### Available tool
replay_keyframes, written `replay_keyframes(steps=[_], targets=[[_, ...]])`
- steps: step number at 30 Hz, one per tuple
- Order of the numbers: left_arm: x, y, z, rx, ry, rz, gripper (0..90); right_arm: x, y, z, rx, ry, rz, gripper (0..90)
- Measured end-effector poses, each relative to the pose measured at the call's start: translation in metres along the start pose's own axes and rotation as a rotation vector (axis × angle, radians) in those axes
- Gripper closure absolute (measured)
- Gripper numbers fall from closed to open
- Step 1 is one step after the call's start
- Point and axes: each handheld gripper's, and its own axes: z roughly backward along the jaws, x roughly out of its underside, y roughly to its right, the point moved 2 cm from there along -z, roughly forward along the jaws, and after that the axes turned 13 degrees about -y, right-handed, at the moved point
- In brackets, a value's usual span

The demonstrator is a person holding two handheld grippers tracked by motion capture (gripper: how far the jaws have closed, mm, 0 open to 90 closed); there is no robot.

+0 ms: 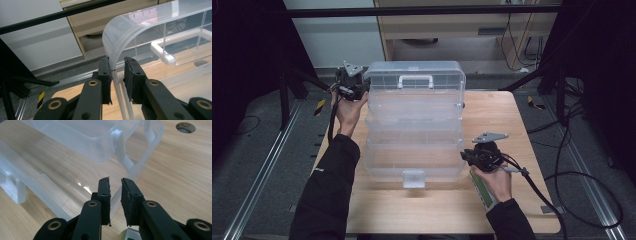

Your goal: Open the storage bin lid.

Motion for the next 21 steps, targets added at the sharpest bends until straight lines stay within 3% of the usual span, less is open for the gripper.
replay_keyframes(steps=[21], targets=[[-0.007,-0.004,-0.021,-0.004,-0.016,0.021,74.7,0.0,-0.001,0.0,0.009,0.001,0.009,77.4]])
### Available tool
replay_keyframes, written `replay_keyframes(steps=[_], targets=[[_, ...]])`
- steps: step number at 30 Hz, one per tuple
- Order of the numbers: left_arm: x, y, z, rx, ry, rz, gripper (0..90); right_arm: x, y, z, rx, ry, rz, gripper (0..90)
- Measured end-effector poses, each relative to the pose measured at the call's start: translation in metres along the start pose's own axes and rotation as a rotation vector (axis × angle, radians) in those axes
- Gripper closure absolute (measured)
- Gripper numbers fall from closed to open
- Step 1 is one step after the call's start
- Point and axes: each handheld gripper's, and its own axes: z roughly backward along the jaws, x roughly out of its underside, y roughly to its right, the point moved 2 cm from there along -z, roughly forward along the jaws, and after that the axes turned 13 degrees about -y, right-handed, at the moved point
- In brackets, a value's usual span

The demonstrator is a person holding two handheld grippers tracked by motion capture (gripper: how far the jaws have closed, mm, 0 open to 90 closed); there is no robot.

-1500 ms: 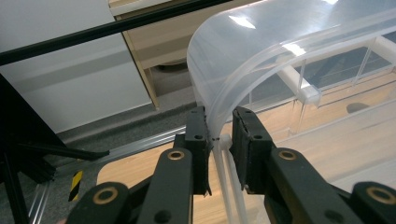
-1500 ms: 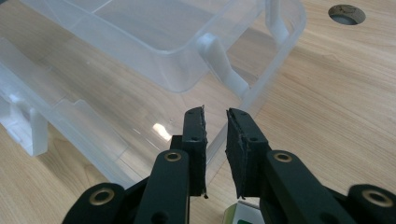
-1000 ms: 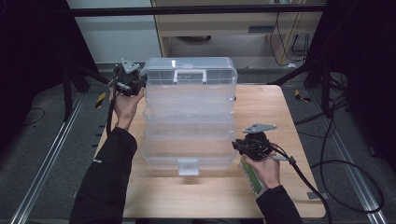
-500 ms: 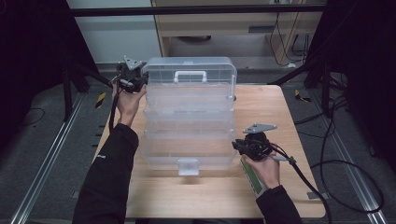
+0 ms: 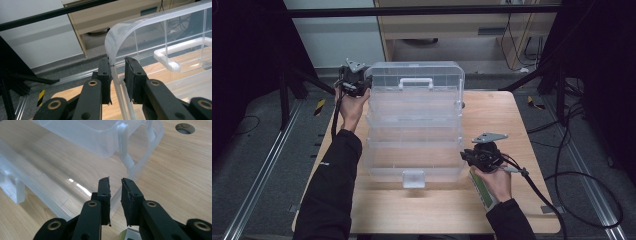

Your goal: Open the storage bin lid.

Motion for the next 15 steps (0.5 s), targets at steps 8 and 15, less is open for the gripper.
replay_keyframes(steps=[8,15], targets=[[-0.004,0.0,-0.007,-0.016,-0.025,-0.012,74.1,0.0,0.0,0.0,0.001,0.002,-0.001,77.4],[-0.005,0.0,-0.012,-0.019,-0.025,-0.008,74.1,0.0,0.0,0.0,0.002,0.001,-0.003,77.4]])
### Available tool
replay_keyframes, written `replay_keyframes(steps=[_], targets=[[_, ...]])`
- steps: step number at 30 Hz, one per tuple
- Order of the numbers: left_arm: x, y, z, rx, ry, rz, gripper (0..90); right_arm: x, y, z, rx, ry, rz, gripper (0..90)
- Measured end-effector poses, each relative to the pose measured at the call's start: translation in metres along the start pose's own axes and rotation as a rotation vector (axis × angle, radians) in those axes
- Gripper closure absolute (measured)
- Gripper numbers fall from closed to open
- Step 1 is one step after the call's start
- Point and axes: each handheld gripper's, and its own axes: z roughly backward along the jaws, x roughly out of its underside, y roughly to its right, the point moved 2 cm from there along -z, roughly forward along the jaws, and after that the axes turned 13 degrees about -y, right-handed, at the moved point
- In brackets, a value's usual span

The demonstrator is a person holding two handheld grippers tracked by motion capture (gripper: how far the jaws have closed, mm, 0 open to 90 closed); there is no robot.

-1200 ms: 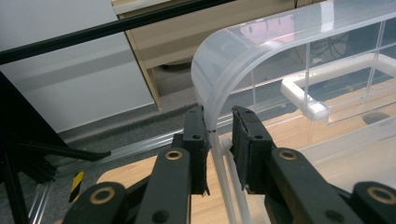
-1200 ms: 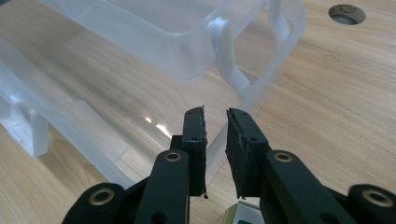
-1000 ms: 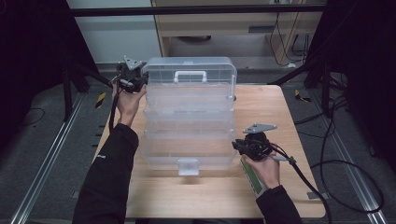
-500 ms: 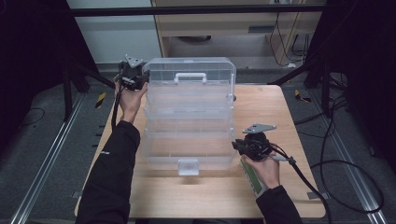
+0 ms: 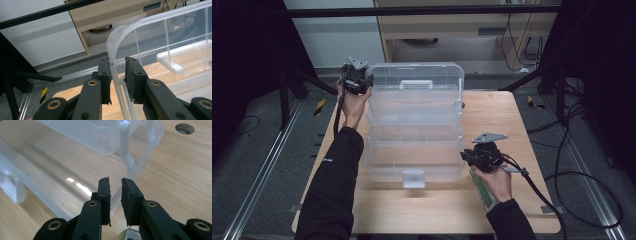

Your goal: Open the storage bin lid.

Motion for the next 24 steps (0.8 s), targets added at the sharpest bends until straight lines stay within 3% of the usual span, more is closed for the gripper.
replay_keyframes(steps=[15,17,18,24], targets=[[0.006,-0.006,-0.012,-0.016,-0.002,-0.039,69.0,0.0,-0.001,0.0,0.003,0.003,0.005,77.8],[0.009,-0.008,-0.009,-0.031,-0.015,-0.016,68.7,0.0,-0.001,0.0,0.006,0.003,0.006,77.8],[0.012,-0.012,-0.008,0.0,-0.01,-0.01,68.9,0.0,-0.001,0.0,0.007,0.002,0.005,78.5],[0.026,-0.018,0.011,0.066,-0.044,0.018,68.9,0.0,-0.002,0.0,0.011,0.003,0.009,78.1]])
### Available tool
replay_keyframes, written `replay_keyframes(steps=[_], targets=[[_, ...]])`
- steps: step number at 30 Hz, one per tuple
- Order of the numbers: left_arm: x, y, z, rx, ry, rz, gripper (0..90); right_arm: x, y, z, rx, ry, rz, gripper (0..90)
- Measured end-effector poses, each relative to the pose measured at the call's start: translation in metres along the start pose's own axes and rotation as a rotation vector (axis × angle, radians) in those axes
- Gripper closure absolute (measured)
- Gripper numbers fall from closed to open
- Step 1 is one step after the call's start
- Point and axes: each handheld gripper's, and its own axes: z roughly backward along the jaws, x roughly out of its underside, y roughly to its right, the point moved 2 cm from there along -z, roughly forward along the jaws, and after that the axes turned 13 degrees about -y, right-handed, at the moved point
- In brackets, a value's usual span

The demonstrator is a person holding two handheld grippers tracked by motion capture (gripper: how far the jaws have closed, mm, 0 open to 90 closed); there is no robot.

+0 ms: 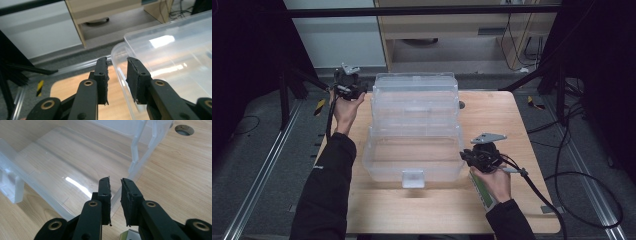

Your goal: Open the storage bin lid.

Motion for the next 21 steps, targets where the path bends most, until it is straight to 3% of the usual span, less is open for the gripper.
replay_keyframes(steps=[3,12,21], targets=[[0.006,-0.001,0.009,0.006,-0.002,-0.002,67.0,0.0,0.0,0.0,-0.003,0.0,0.001,78.0],[0.043,-0.002,0.059,0.047,0.016,-0.009,63.3,0.0,0.001,0.0,-0.006,0.003,-0.004,77.9],[0.069,0.003,0.083,0.049,0.015,-0.042,61.4,0.0,0.001,0.0,-0.009,0.002,-0.002,77.8]])
